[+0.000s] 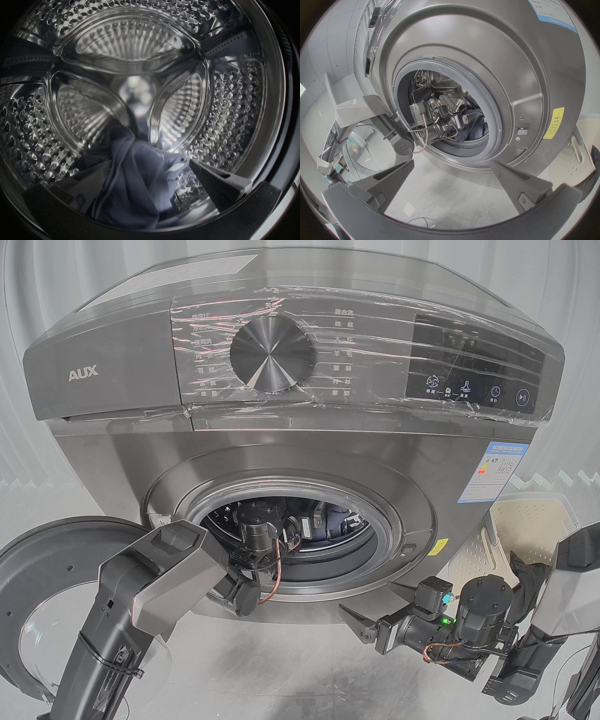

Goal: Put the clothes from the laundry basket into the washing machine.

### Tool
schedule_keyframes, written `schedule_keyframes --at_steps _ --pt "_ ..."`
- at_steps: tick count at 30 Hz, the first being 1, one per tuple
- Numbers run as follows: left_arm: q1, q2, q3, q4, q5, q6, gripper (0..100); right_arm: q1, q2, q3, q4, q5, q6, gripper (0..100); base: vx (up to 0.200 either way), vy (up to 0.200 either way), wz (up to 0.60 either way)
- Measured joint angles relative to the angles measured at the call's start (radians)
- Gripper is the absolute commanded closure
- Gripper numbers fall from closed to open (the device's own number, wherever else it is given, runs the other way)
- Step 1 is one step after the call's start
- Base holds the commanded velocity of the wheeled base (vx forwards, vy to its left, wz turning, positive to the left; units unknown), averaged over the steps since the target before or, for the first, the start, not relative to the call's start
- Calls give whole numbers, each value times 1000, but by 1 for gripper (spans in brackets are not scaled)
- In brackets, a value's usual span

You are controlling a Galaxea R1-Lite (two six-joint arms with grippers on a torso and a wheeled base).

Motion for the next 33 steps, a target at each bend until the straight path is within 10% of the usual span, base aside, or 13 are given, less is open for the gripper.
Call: schedule_keyframes --at_steps 9,23,24,33 --pt "-26 -94 251 6 -10 40 0 1 0 0 0 0 -1 0 0 0 0" --pt "-21 -82 283 19 -8 67 0 3 0 1 0 0 0 0 0 0 0" --pt "-21 -74 282 18 -8 69 100 3 0 1 0 0 0 0 0 0 0" --pt "-17 -26 209 21 -6 66 100 3 0 0 0 0 0 0 0 0 0"
